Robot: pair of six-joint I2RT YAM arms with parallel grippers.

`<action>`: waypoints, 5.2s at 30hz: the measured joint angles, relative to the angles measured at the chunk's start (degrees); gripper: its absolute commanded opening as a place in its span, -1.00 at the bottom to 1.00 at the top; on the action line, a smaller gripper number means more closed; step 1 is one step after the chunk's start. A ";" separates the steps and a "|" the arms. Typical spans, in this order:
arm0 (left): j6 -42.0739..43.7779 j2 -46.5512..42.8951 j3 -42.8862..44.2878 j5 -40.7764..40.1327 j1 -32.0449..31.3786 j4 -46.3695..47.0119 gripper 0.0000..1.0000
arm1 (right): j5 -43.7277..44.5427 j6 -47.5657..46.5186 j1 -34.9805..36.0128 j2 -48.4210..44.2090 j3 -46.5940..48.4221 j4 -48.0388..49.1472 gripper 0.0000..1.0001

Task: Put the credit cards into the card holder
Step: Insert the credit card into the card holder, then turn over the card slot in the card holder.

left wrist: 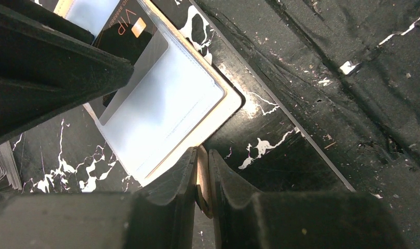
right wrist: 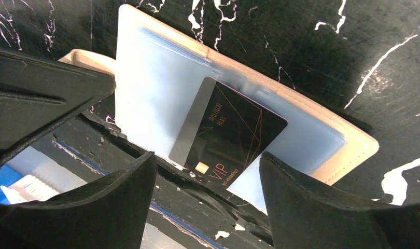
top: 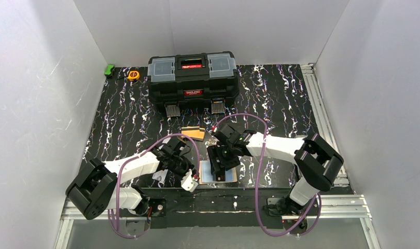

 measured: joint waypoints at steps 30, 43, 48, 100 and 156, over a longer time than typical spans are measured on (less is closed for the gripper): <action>0.66 -0.20 -0.17 0.04 -0.22 0.13 -0.75 | -7.10 2.89 -0.02 0.46 -1.75 10.40 0.51; 0.63 -1.27 -0.87 -0.13 -0.24 0.17 -0.76 | -9.27 1.49 -0.09 2.12 -0.57 9.75 0.49; 0.61 -2.08 -1.46 -0.15 -0.26 0.33 -0.76 | -8.85 0.17 -1.09 -1.18 -0.68 6.49 0.48; -1.33 -4.33 -3.69 -0.15 -0.26 2.95 -0.81 | -12.52 2.73 0.68 4.79 -0.13 11.39 0.44; -13.94 27.08 33.62 6.05 -2.78 -8.70 0.29 | -12.04 6.32 -25.14 -27.65 -29.57 21.88 0.30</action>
